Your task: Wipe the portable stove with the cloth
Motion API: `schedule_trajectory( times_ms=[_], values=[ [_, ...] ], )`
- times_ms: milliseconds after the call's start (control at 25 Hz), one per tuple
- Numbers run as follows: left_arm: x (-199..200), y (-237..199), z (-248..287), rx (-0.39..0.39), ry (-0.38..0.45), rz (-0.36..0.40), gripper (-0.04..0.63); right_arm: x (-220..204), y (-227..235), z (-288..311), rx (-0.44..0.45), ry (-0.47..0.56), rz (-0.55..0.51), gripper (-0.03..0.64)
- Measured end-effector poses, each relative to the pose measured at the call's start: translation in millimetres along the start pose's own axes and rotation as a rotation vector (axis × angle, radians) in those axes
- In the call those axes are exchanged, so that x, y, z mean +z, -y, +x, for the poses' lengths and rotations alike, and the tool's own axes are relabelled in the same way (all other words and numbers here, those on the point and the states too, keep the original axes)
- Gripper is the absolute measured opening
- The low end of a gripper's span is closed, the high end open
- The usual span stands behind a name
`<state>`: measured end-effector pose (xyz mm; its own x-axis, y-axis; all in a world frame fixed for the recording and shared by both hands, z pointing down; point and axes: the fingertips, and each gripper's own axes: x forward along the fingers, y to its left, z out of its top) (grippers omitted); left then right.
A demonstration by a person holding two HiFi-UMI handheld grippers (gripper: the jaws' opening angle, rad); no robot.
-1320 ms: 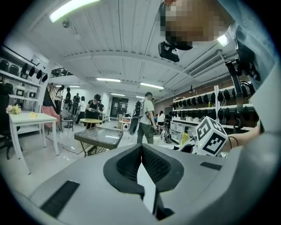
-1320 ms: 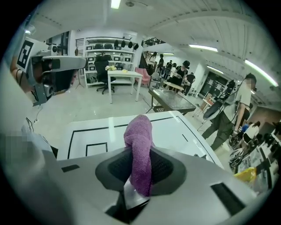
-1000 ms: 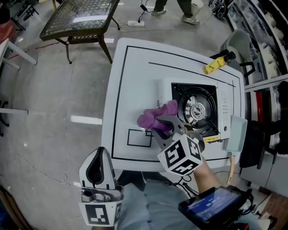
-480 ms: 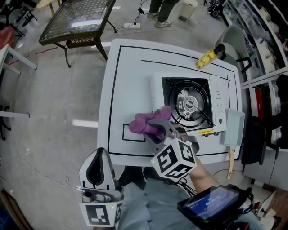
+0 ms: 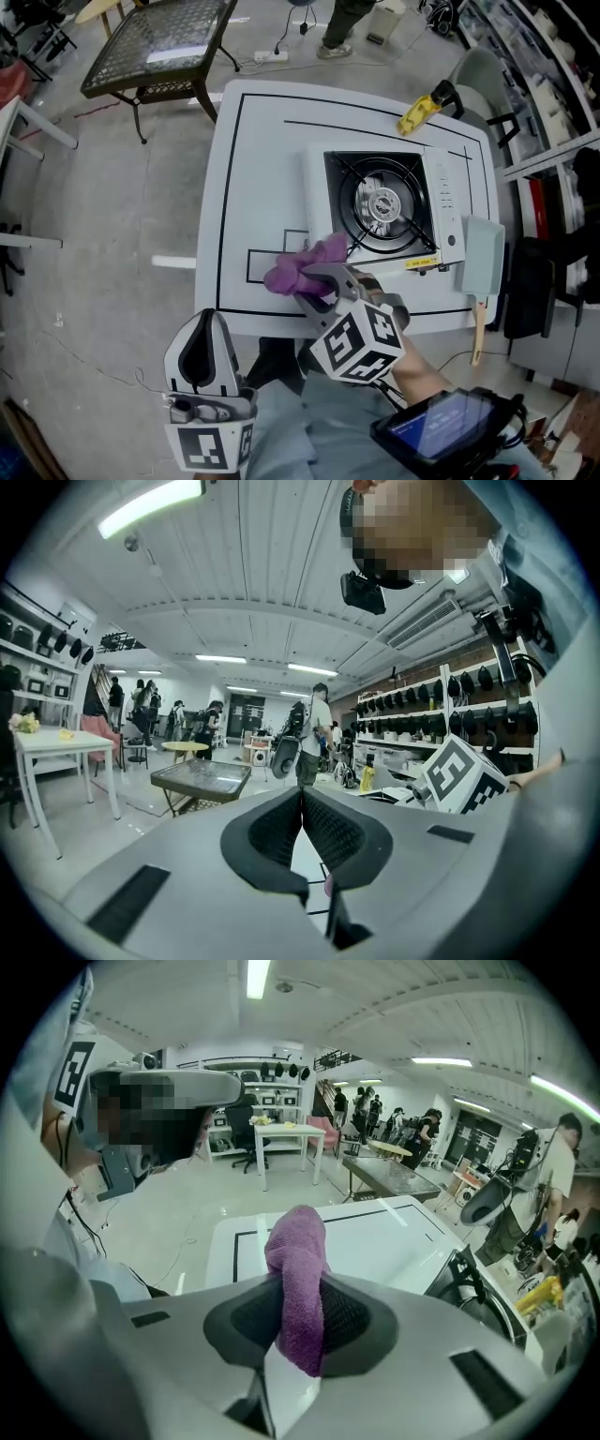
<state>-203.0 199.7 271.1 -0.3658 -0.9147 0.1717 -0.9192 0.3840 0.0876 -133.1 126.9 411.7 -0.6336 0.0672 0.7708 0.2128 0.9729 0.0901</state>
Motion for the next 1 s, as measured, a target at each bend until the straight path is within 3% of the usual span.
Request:
schedule_trajectory(
  times_ms=[520,1000],
  values=[
    [24,77,-28,-0.076,0.046,0.062,0.018,-26,-42,-68,0.04,0.067,-0.016,0.106],
    [71,143,-44,-0.146,0.15,0.128,0.018,-34,-26,-140,-0.098,0.168,-0.036,0.106]
  ],
)
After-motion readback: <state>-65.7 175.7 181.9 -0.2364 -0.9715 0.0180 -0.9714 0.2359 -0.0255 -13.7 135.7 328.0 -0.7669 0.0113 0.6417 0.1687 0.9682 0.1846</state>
